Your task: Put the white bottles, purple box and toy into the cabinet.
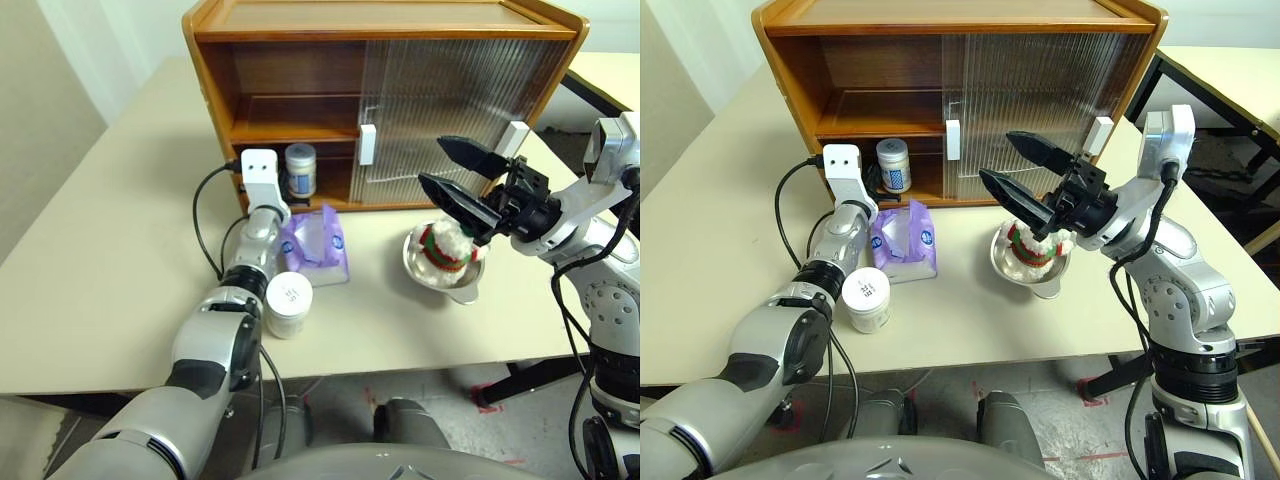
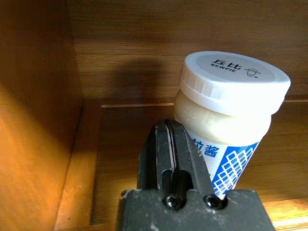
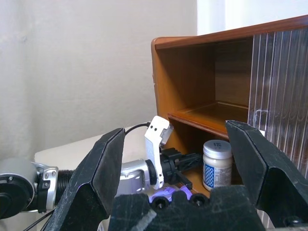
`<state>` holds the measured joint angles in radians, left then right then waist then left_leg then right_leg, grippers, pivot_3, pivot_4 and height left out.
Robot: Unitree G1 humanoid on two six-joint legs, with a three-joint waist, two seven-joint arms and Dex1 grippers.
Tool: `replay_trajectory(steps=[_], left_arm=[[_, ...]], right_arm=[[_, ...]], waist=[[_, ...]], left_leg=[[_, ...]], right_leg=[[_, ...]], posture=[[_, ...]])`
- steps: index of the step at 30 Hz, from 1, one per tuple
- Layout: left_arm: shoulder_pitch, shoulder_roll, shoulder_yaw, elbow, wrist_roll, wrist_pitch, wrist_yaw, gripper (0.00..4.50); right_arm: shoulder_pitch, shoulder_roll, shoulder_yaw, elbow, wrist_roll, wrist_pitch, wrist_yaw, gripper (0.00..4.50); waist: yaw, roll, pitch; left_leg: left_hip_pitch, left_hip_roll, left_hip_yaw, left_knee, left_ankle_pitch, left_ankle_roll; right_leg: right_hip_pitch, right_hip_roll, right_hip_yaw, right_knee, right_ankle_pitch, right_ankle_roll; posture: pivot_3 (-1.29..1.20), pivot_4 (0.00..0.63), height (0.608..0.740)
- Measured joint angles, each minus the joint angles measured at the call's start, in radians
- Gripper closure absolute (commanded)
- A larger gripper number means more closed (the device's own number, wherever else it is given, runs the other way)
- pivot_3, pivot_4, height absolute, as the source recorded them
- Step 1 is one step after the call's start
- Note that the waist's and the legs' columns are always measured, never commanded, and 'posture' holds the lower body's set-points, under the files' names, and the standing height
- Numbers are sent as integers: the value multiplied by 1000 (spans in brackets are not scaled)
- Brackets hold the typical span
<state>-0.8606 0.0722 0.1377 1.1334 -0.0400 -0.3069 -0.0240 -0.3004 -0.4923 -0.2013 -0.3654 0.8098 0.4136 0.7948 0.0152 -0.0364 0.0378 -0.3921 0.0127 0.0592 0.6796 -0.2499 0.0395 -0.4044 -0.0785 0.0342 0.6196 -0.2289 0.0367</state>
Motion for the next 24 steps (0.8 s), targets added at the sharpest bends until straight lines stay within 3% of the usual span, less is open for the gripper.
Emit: replay_trajectory(steps=[24], left_arm=[[-52, 20, -2, 68, 8, 15, -58, 4466]], right_arm=[[-1, 5, 0, -1, 0, 1, -7, 0]], waist=[[-9, 0, 0]], left_leg=[[0, 0, 4, 0, 0, 0]], right_leg=[[-1, 0, 0, 0, 0, 0]], posture=[[-38, 0, 740]])
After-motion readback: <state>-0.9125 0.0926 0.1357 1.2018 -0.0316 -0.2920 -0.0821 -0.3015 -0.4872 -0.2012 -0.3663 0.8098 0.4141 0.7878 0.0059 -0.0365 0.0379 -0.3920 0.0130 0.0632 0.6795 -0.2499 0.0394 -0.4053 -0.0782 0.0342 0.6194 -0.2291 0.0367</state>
